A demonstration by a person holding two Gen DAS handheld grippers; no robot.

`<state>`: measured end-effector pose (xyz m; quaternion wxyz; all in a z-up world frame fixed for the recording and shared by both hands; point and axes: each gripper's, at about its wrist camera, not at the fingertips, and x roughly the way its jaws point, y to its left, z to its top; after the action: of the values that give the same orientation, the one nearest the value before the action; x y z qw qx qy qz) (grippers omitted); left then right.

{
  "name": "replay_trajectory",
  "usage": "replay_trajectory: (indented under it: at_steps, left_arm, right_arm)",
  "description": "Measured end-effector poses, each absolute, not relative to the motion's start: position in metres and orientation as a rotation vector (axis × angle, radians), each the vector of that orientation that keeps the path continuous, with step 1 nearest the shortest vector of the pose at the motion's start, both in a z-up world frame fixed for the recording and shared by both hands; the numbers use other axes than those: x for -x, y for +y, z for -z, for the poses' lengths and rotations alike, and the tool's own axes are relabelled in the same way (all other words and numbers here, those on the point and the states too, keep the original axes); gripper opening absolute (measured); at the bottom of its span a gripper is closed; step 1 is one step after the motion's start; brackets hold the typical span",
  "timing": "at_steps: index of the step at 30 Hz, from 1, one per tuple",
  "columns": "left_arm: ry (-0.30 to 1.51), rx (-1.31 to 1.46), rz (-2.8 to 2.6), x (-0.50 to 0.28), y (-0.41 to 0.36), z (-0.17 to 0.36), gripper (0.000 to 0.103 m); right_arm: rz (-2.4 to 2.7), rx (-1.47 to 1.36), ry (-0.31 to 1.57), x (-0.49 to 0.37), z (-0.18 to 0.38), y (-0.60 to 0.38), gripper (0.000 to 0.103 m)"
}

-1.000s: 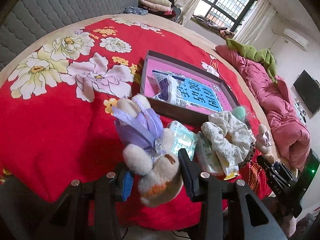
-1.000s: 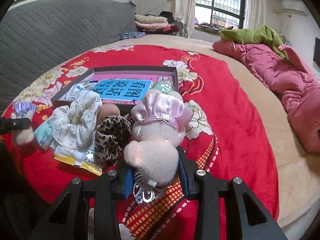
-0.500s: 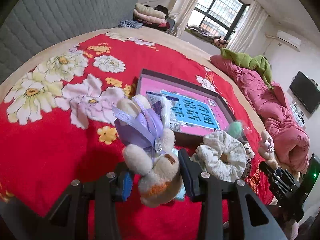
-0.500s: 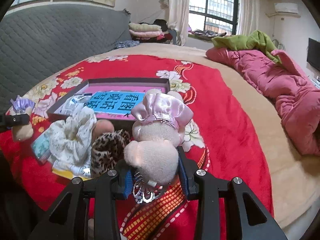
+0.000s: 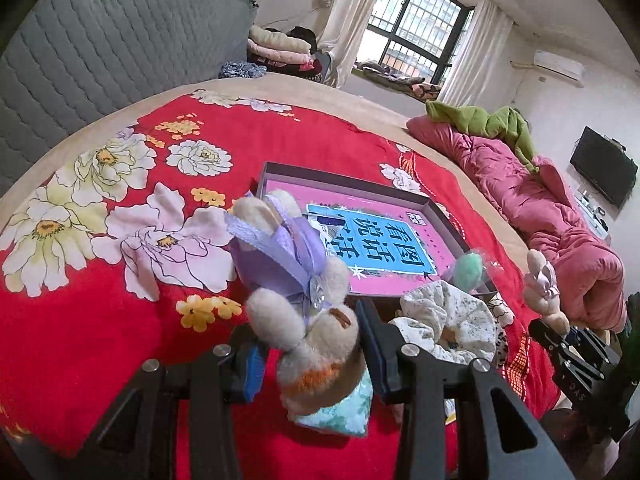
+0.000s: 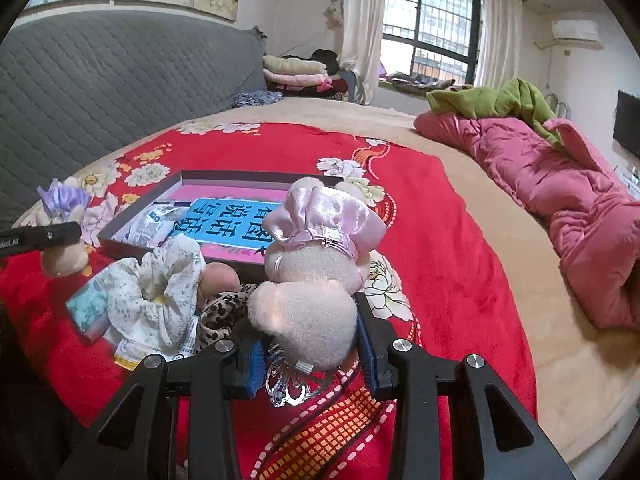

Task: Organize soft objects
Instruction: 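Lift the bunny over the pink box while the right tool lifts the pink-hat plush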

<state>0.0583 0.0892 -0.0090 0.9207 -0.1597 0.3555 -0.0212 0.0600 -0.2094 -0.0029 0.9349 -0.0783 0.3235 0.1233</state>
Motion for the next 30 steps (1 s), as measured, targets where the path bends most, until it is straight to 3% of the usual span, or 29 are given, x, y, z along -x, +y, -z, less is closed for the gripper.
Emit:
replay_trajectory:
  at_steps: [30]
  left_arm:
    - [0.669,0.321,0.076,-0.129,0.108,0.016,0.042]
  right_arm:
    - [-0.228,0.149,0.612,-0.113,-0.030,-0.172,0.038]
